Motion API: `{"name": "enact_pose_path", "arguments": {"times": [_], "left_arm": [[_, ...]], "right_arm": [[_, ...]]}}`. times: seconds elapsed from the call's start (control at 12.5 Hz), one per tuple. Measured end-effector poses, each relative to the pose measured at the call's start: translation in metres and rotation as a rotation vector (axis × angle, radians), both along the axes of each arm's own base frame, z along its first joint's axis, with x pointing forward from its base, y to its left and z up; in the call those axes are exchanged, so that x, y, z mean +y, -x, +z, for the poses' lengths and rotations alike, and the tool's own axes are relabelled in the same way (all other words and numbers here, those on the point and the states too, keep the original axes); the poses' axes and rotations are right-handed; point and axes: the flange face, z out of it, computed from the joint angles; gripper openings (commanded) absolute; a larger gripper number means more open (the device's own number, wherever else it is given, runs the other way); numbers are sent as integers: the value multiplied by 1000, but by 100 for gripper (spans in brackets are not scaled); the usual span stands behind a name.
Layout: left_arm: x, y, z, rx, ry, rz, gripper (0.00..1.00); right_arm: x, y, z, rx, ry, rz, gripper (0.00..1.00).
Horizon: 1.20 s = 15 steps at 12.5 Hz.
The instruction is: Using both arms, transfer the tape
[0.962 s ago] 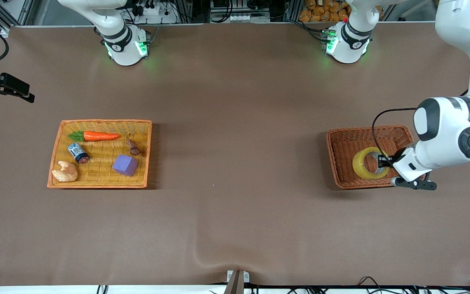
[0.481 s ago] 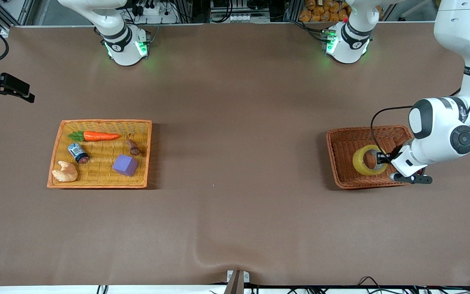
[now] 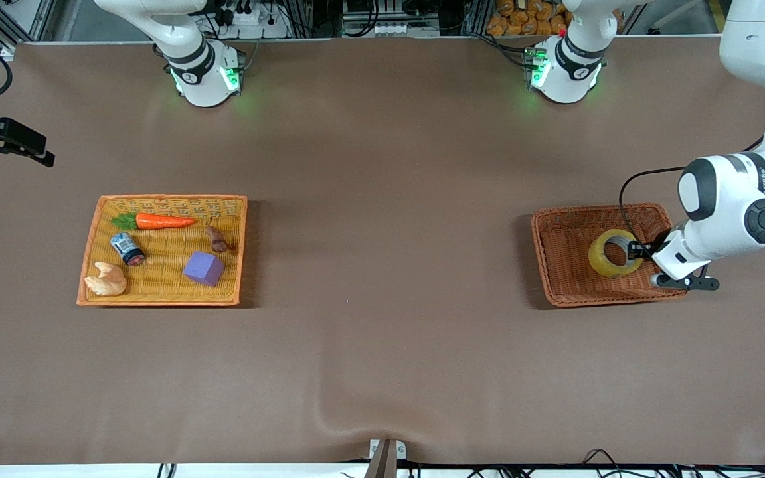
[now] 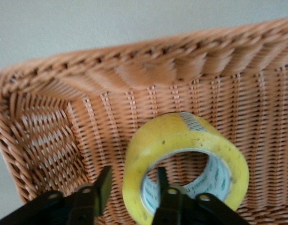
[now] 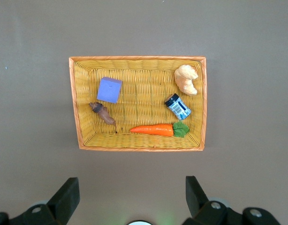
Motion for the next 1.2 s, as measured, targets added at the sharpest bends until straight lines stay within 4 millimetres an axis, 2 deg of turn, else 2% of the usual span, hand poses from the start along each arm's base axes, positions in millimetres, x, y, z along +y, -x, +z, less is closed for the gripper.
{"name": "enact_pose_path", "arguments": {"times": [0.08,0.24,0.48,0.64,0.8,0.96,1.04,1.2], "left_arm": [[-2,-8,11,-30,-2,-5,100],[-5,-31,52,-98,-9,-13,100],[-5,-65,137,-172,-22,-18,100],[-15,-80,188,-200,-25,-33,100],[-44,-86,229,-183,-21,-73,100],[-73,-83,256,-157,-18,-89,100],[-79,-80,269,-160,-18,-83,100],[-73,-68,306,-187,-17,-65,100]], "right_arm": [[0,0,0,0,0,0,100],[0,0,0,0,0,0,100],[0,0,1,0,0,0,100],[0,0,5,-9,1,0,100],[0,1,8,-10,1,0,100],[0,1,8,-7,0,0,100],[0,1,8,-5,0,0,100],[0,1,7,-4,-1,0,100]]}}
